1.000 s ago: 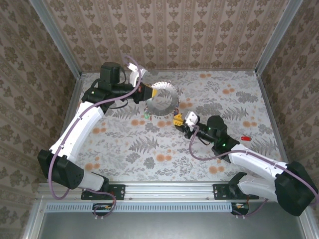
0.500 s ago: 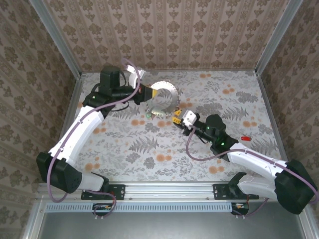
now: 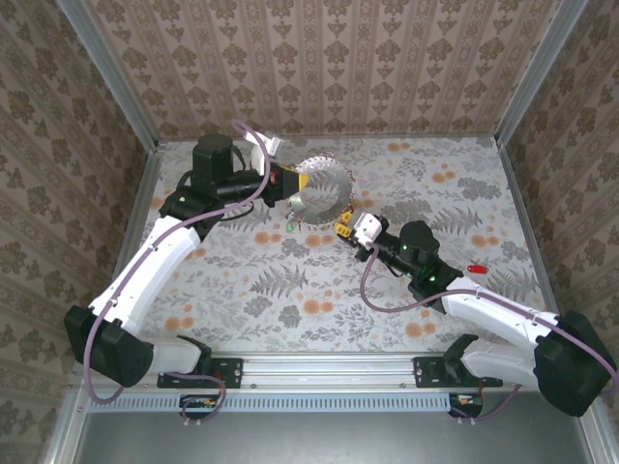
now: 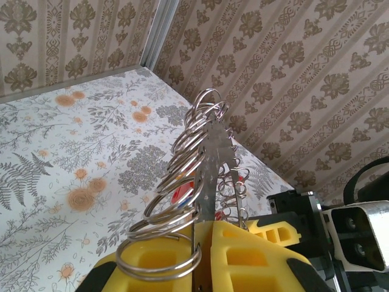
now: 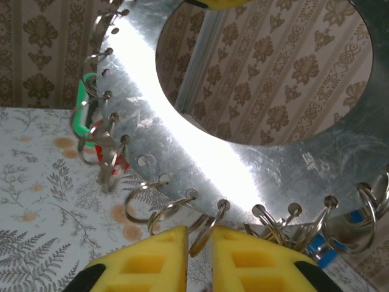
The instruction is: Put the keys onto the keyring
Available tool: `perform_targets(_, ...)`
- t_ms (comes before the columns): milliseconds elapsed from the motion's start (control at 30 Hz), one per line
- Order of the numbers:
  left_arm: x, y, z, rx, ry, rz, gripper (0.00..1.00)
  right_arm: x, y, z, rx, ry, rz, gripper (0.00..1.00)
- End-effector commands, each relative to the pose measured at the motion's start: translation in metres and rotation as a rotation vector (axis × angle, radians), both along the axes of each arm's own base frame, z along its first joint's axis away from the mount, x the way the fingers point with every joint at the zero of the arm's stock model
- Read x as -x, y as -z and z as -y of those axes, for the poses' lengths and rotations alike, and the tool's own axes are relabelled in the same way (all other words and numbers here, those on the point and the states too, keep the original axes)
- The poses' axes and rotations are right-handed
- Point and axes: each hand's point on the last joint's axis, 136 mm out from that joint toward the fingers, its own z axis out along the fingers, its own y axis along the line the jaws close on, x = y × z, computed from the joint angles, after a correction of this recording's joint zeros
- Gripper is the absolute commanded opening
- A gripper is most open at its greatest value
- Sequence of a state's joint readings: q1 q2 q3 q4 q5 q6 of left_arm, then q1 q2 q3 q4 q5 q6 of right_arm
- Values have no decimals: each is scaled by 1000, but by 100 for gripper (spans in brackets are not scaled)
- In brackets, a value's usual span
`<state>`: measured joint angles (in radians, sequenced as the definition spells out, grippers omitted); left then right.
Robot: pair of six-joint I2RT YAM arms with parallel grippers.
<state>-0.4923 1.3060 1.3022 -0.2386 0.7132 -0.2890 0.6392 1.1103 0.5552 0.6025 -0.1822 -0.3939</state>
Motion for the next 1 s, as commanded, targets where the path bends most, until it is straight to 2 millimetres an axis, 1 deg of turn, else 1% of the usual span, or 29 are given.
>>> perform_targets(0, 10, -25, 0, 56, 18, 60, 0, -8, -17, 4, -18, 45, 52, 16)
perform_targets(100, 10, -26, 0, 58, 16, 63, 0, -10, -11, 8, 5, 71, 58, 15)
perform_targets(167, 10, -26, 0, 59, 17, 65, 0, -10, -11, 10, 6, 80, 70, 10)
perform_targets(233, 10, -26, -1, 61, 11, 65, 0, -9, -12, 11, 5, 78, 70, 8)
perform_targets(333, 7, -26, -1, 66, -5, 63, 0, -7, -10, 11, 12, 73, 66, 3)
perform_targets(467, 2, -26, -3, 84, -45, 54, 0, -3, -4, 12, 30, 62, 73, 0)
perform_targets(567, -2, -24, -4, 92, -73, 37, 0, -1, -5, 14, 18, 54, 78, 0)
perform_targets(633, -8, -20, -8, 88, -118, 21, 0, 0, -9, 16, -2, 53, 83, 1)
perform_targets(767, -13, -13, -9, 95, -145, -12, 0, 1, -17, 19, -51, 43, 80, 2)
perform_targets(867, -14, -12, -8, 118, -147, -26, 0, 3, -18, 18, -67, 19, 68, 3)
perform_targets(967, -12, -16, -6, 139, -131, -24, 0, 3, -16, 16, -62, 6, 56, 5)
